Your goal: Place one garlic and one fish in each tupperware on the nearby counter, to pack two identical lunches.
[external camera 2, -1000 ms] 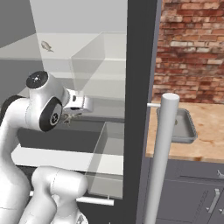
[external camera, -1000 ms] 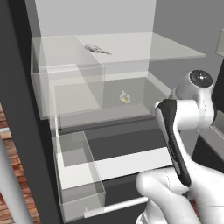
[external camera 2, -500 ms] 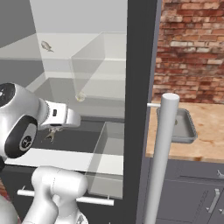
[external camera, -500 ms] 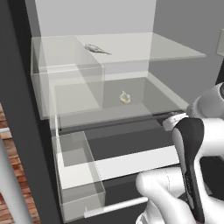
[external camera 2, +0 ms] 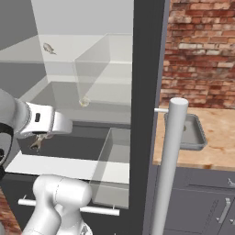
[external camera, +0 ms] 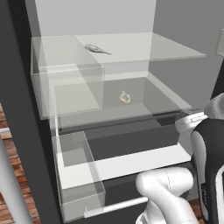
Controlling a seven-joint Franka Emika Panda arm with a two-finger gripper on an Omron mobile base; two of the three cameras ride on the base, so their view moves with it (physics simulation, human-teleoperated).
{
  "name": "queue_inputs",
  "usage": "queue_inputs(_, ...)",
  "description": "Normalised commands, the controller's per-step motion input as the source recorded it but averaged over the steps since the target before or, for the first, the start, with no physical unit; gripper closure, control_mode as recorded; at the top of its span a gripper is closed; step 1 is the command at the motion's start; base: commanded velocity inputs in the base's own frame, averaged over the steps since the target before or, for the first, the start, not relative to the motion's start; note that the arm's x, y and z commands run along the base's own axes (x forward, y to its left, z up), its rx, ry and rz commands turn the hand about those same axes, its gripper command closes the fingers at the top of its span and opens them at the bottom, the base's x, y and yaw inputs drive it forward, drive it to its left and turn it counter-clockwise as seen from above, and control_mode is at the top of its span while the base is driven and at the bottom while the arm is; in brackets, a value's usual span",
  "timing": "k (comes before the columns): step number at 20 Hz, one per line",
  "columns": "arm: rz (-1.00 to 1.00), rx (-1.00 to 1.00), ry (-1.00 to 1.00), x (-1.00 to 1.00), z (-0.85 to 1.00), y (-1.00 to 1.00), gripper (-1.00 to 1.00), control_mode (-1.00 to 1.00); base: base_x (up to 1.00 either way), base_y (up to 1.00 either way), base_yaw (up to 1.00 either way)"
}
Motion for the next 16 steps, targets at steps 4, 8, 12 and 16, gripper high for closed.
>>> queue_inputs(4,0.0,0.0,0.0,-0.14,0.0,0.0,1.0,1.0,-0.22,0.0,0.0)
queue_inputs(8,0.0,0.0,0.0,0.0,0.0,0.0,1.0,1.0,-0.95,-0.05,0.0)
queue_inputs(12,0.0,0.0,0.0,0.0,0.0,0.0,1.0,1.0,-1.0,-0.19,0.0)
queue_inputs(16,0.0,0.0,0.0,0.0,0.0,0.0,1.0,1.0,-0.99,-0.35,0.0)
